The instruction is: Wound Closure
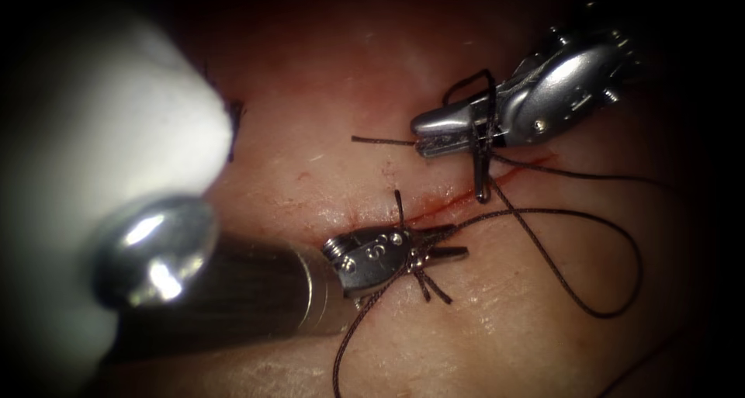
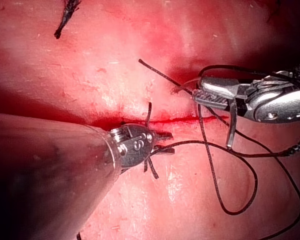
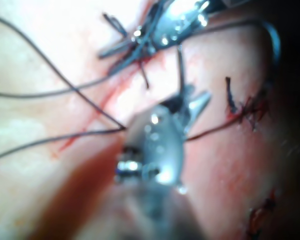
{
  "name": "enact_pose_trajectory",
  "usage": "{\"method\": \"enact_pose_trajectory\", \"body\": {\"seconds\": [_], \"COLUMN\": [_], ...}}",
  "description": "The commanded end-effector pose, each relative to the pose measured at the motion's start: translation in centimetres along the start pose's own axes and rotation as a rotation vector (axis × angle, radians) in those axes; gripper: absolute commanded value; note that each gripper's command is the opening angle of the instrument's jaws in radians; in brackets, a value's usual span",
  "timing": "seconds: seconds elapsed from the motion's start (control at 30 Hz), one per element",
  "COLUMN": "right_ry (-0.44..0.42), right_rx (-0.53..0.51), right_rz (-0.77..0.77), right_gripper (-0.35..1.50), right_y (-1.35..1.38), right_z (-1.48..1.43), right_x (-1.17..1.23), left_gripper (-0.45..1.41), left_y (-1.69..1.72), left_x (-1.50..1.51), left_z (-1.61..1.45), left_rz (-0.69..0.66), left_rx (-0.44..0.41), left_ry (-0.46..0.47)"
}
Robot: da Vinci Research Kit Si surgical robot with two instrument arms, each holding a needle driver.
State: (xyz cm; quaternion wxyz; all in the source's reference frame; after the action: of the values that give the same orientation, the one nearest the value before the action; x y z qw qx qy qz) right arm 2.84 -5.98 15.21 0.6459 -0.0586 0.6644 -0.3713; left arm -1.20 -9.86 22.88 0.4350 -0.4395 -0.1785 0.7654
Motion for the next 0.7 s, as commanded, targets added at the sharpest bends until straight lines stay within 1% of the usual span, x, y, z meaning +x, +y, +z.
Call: {"method": "enact_pose_trajectory", "body": {"seconds": [0.03, 0.17, 0.23, 0.4, 0.7], "right_ry": [-0.012, -0.023, -0.028, -0.040, -0.045], "right_rx": [-0.018, -0.029, -0.021, -0.001, 0.003], "right_rz": [0.005, 0.007, 0.000, -0.004, -0.008], "right_gripper": [-0.35, -0.35, -0.35, -0.35, -0.35], "right_y": [0.02, 0.04, 0.01, -0.05, -0.09], "right_z": [-0.01, -0.08, -0.15, -0.22, -0.18], "right_x": [-0.05, -0.06, -0.07, -0.11, -0.15], "left_gripper": [0.22, 0.22, 0.22, 0.22, 0.22], "left_y": [0.06, 0.06, 0.07, 0.07, 0.07], "left_x": [-0.10, -0.10, -0.10, -0.11, -0.09], "left_z": [0.07, 0.07, 0.07, 0.07, 0.07], "left_rz": [-0.003, -0.003, -0.002, -0.002, -0.003], "left_rx": [-0.002, -0.002, -0.002, -0.002, 0.001], "left_ry": [-0.001, -0.001, -0.001, -0.001, 0.000]}}
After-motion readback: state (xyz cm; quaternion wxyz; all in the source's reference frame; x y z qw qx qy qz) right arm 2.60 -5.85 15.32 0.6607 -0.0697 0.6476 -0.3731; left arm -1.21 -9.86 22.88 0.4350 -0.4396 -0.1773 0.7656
